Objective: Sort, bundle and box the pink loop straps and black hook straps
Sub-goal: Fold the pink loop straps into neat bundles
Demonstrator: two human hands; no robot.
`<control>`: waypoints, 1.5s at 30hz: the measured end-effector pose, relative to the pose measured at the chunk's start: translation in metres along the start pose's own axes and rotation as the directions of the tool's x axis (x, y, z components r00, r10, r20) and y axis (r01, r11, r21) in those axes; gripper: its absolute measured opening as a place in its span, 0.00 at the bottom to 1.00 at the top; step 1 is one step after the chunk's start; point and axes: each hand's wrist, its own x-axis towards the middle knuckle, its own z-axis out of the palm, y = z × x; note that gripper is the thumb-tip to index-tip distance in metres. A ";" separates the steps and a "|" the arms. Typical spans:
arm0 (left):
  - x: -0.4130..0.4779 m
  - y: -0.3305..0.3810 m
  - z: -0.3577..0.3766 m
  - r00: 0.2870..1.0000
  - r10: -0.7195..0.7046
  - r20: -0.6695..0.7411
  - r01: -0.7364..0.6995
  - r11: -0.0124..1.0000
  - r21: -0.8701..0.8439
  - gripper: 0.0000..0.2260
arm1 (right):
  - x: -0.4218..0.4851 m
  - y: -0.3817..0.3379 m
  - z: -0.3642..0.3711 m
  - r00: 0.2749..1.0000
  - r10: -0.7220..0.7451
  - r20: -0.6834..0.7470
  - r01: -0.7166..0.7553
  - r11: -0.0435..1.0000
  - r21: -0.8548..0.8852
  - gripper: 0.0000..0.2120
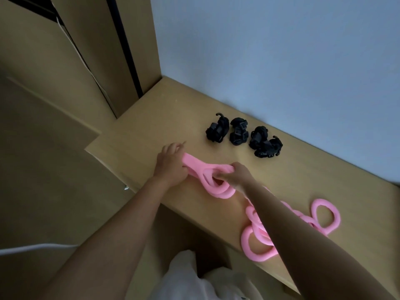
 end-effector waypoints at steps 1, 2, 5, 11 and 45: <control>-0.002 0.004 -0.002 0.999 0.044 -0.002 -0.044 0.999 -0.005 0.32 | -0.001 0.001 -0.001 1.000 -0.009 0.000 0.009 1.000 0.004 0.19; -0.004 0.010 -0.003 0.996 0.088 -0.008 -0.088 0.996 -0.012 0.32 | -0.003 0.003 -0.002 1.000 -0.023 -0.006 0.023 1.000 0.011 0.20; -0.009 0.029 -0.010 0.975 0.224 0.008 -0.224 0.975 -0.013 0.31 | -0.010 0.009 -0.005 0.996 -0.071 -0.050 0.074 0.995 0.061 0.21; -0.023 0.091 0.012 0.886 0.463 -0.025 -0.464 0.882 -0.080 0.20 | -0.035 0.052 -0.040 0.947 -0.113 -0.301 0.169 0.971 0.168 0.07; -0.068 0.237 0.103 0.911 0.206 0.357 -0.181 0.978 -0.102 0.14 | -0.092 0.190 -0.093 0.849 0.026 -0.528 0.158 0.940 0.301 0.09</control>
